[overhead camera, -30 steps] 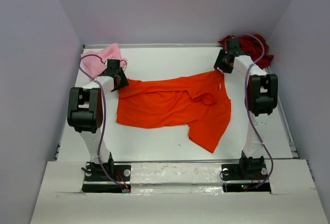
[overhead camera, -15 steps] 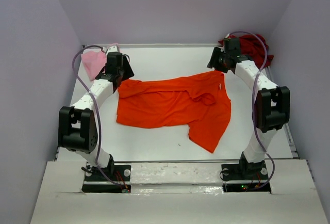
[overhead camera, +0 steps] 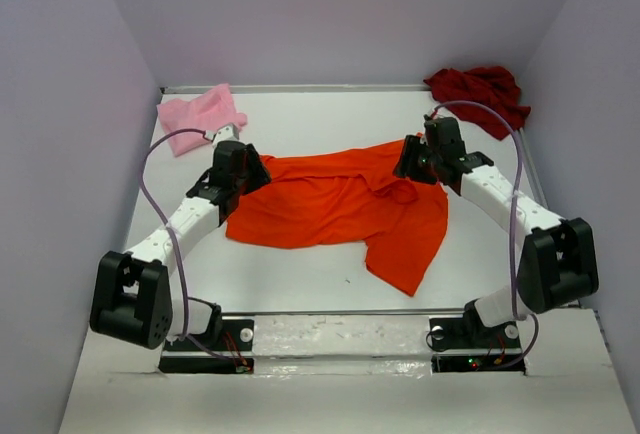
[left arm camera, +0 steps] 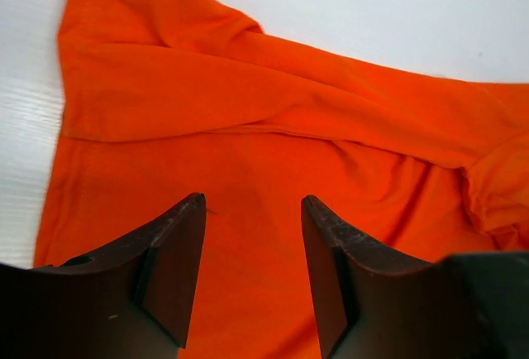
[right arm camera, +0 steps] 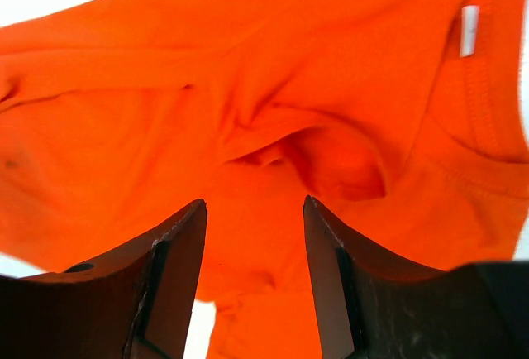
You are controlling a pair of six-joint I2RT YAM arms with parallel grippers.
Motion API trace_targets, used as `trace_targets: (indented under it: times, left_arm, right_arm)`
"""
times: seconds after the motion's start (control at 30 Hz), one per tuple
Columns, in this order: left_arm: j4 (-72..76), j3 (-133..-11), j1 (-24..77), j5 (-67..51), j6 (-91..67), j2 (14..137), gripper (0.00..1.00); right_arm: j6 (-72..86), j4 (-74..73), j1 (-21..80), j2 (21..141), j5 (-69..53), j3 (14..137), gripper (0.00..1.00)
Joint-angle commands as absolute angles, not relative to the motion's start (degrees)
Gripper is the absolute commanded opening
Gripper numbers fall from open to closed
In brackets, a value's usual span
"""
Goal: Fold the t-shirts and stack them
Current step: Move the right arm to the center of the board with the 1/3-folded T-shirt.
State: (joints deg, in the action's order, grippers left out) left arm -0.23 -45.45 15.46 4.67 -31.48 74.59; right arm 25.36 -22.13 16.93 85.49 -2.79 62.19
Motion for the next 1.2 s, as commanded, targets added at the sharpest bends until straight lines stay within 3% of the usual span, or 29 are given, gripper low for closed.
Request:
trace_targets:
  times: [0.0,0.17,0.3,0.63,1.17]
  left_arm:
    - [3.78,-46.05,19.68,9.05,-31.20,74.87,0.59]
    - [6.14,-44.91,20.57,8.44,-32.60,77.08,0.59]
    - [6.86,-43.94,21.44,6.42,-33.49,75.15,0.59]
    - [-7.73,-62.74,21.97,15.10,-21.54,69.34,0.60]
    - [1.13,-56.25,16.35,8.27,-20.21,72.07,0.60]
  right_arm:
    - [26.19,-17.76,19.59,82.10,-1.85,58.46,0.56]
    - [26.63,-15.65,20.21,85.68,-0.36,55.72,0.56]
    - [25.67,-15.12,20.21,90.69,3.16,60.45,0.56]
    - [24.44,-18.28,20.74,101.42,-2.46,79.17,0.56]
    - [22.67,-21.18,27.77,120.05,-4.92,96.76,0.56]
